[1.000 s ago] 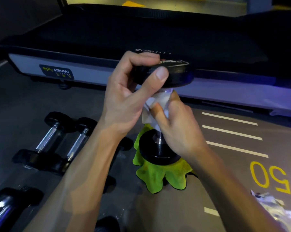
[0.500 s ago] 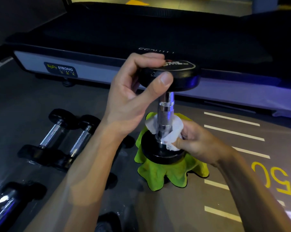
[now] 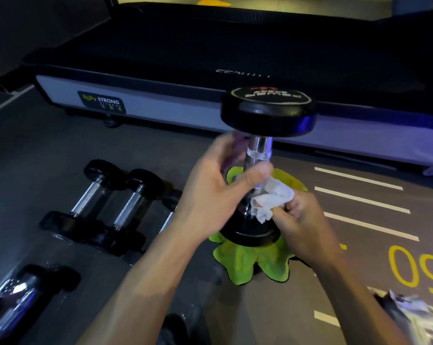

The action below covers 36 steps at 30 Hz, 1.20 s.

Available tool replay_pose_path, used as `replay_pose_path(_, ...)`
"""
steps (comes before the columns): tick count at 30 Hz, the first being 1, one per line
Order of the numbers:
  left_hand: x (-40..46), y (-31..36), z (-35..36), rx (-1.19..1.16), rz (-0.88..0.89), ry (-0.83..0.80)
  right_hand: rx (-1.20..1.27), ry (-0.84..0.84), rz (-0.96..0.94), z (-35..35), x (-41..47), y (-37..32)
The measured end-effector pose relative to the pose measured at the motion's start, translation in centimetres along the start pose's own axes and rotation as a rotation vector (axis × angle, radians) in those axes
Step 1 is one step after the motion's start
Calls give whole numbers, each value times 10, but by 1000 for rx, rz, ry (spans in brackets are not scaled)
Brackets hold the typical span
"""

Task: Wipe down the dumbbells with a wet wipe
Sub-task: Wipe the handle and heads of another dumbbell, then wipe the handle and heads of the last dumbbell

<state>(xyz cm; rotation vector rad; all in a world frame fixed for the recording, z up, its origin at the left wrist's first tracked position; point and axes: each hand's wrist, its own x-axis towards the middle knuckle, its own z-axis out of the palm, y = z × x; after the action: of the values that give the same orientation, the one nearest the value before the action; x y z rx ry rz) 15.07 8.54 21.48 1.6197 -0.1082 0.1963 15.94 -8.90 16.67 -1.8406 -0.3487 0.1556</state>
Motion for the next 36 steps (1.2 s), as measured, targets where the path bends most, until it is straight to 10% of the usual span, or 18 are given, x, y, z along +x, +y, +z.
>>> replay_pose_path(15,-45,1,-54,-88,-204,177,268,328,58,78,-57,-47)
replay_pose_path(26,-214,-100,-200,640,-655,109,-153,-349,381,174,-54,1)
replay_pose_path(36,-278,-174,-248,788,-993,24,-72,-603,564,216,-42,18)
